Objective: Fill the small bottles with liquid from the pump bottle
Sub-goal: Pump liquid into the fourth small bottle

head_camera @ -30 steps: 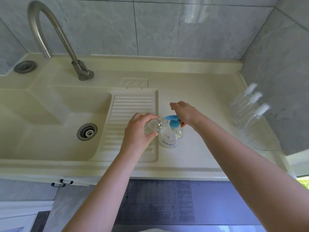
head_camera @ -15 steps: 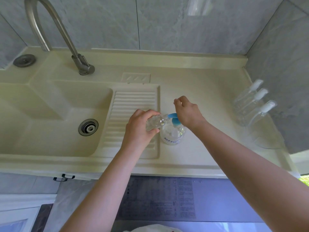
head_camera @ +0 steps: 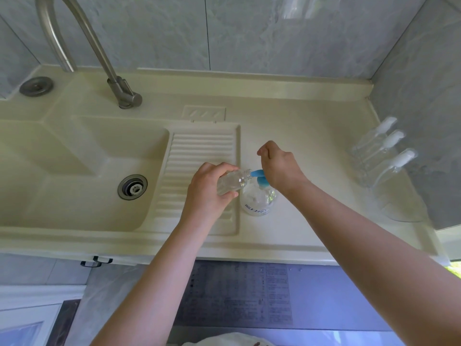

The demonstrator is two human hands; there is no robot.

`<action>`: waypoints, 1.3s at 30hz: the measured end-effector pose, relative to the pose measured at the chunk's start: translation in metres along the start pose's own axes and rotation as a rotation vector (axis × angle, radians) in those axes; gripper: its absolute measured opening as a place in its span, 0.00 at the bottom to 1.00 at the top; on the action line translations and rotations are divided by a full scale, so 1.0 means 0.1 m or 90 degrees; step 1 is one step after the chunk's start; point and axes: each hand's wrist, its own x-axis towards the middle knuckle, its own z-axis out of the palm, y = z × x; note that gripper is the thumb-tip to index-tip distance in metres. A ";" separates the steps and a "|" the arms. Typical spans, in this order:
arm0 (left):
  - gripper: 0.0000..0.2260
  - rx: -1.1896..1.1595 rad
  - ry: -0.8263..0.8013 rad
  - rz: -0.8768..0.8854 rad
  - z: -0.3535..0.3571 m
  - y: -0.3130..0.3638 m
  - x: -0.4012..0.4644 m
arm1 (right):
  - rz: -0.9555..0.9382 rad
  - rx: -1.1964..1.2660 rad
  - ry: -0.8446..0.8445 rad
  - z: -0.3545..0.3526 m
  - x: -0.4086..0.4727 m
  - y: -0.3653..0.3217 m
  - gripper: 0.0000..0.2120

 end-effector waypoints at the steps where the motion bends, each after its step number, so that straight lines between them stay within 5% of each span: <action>1: 0.23 0.000 0.000 -0.001 0.00 0.00 0.00 | -0.007 -0.003 0.003 0.00 -0.01 0.00 0.15; 10: 0.23 -0.001 0.005 0.007 -0.02 -0.02 -0.03 | -0.036 -0.057 -0.050 -0.06 0.08 0.08 0.20; 25: 0.23 0.014 0.004 0.014 -0.01 0.02 -0.04 | -0.040 -0.030 -0.013 -0.02 -0.06 -0.01 0.12; 39: 0.22 0.022 0.013 0.011 -0.01 0.00 -0.12 | 0.087 0.050 -0.104 -0.21 -0.01 -0.10 0.26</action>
